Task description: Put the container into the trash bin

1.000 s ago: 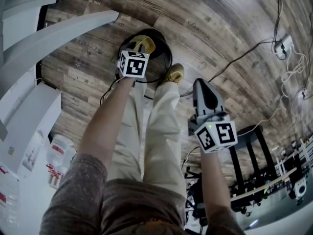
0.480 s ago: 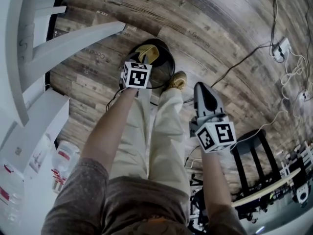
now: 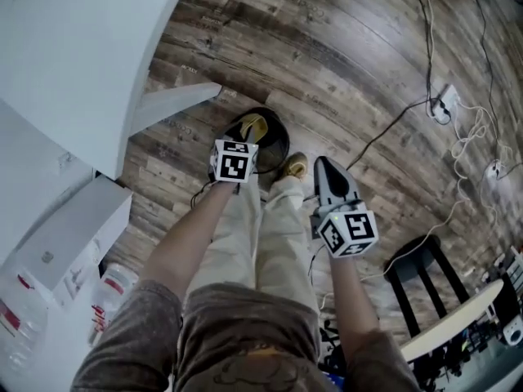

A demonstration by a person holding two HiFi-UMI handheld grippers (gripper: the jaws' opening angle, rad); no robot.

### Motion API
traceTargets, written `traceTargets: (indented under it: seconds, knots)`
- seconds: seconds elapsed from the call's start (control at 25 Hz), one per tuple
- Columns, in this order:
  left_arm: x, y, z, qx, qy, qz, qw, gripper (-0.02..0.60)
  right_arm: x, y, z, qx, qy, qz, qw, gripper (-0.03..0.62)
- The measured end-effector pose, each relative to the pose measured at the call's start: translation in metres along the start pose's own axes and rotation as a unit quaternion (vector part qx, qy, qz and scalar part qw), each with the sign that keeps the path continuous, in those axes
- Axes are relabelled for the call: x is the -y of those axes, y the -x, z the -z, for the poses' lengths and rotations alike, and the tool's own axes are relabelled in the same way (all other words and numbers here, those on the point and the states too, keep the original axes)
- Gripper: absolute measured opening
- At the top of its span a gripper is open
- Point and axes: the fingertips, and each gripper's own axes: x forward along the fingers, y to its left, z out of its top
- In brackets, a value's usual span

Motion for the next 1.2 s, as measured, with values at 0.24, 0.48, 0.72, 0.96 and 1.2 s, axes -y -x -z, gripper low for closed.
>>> traceTargets:
  seconds: [0.24,0.48,0.72,0.96,1.2]
  knots:
    - [0.037,0.107,-0.066,0.059,-0.05,0.041,0.9962,0.089,-0.037,0.043,-0.07,0.028,0.022,0.004,0.999,0.002]
    - [0.053,0.216,-0.124,0.12,-0.025,0.067,0.9902,0.092,-0.073,0.085,-0.131,0.058,0.049,0.004,0.997,0.002]
    - [0.07,0.324,-0.163,0.176,-0.016,0.081,0.981,0.092,-0.116,0.136,-0.175,0.077,0.061,-0.009,0.995,0.002]
    - [0.091,0.417,-0.202,0.236,-0.022,0.103,0.9662,0.091,-0.14,0.177,-0.212,0.103,0.076,-0.013,0.992,0.001]
    - [0.111,0.495,-0.22,0.285,-0.029,0.134,0.9486,0.091,-0.163,0.213,-0.237,0.124,0.093,-0.019,0.988,0.002]
